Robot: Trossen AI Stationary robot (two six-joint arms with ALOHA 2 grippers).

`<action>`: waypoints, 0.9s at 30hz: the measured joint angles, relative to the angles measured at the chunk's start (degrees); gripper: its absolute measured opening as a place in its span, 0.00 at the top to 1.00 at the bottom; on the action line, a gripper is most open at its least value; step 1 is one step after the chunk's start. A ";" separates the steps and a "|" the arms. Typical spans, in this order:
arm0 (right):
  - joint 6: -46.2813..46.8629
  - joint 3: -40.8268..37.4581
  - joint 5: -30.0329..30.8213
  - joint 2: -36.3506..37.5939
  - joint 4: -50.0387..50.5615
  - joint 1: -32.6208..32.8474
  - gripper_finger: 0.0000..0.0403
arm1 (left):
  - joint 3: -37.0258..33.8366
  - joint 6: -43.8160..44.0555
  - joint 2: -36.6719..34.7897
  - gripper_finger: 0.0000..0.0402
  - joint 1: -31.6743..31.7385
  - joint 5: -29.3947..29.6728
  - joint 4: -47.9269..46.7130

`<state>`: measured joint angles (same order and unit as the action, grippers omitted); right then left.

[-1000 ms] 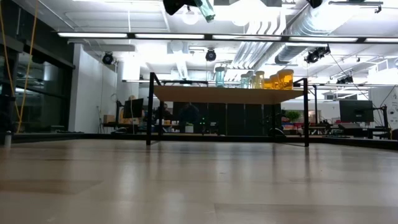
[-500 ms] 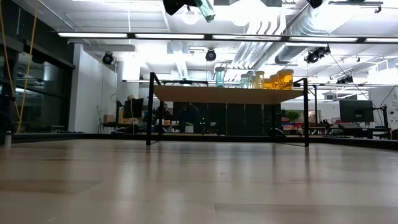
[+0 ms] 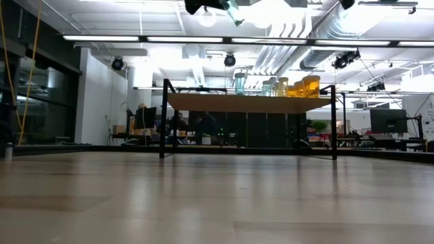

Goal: Pick and place medicine bottles onto shelf by color
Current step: Put the green pill bottle on the shelf with the green pill bottle

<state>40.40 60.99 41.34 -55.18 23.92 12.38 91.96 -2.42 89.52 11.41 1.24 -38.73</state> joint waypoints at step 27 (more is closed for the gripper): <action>18.02 0.09 -2.09 -0.97 13.23 -11.08 0.56 | 21.31 -2.72 27.04 0.70 6.96 4.10 0.66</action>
<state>58.42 61.08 39.25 -56.14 37.15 1.30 113.27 -5.15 116.56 18.37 5.34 -38.08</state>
